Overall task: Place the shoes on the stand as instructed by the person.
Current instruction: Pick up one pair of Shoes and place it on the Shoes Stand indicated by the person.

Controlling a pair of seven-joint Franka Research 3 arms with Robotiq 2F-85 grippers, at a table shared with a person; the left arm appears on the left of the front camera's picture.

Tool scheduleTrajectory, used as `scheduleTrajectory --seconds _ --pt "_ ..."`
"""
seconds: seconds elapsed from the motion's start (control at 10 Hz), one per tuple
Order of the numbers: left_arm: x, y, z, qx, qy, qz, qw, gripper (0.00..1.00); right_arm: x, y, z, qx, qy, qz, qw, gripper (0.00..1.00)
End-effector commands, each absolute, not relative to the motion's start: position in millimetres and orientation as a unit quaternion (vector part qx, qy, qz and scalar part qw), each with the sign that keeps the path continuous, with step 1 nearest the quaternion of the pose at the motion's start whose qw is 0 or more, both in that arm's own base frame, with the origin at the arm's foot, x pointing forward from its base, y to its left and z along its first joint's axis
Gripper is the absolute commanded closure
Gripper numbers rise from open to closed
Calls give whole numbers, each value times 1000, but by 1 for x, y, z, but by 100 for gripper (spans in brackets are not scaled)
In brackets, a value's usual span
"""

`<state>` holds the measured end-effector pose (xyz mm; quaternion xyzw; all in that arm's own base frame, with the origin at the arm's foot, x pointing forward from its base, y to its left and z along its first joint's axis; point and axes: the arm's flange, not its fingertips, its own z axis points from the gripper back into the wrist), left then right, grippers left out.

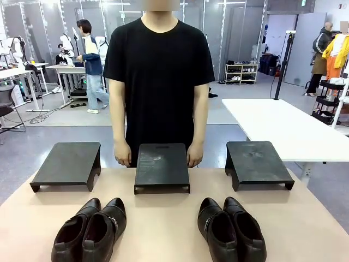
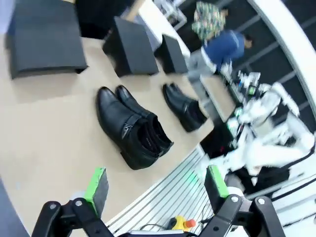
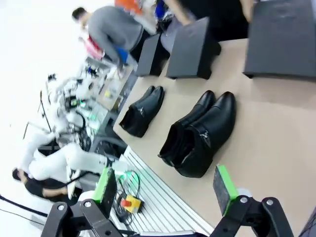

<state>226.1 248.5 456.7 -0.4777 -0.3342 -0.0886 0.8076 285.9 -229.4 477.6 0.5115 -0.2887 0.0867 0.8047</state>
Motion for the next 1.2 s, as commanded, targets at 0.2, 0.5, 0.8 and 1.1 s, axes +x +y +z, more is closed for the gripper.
scheduleTrajectory --seconds 0.2,0.5,0.8,1.1 --pt "185 310 413 -528 -384 35 757 0 276 -269 458 526 -304 23 794 0" --pt "173 312 404 -523 -378 54 762 0 271 -274 449 528 -297 7 796 0" --pt "173 312 404 -523 -378 54 762 0 271 -274 449 528 -297 7 796 0" --pt "173 312 404 -523 -378 54 762 0 271 -274 449 528 -297 7 796 0"
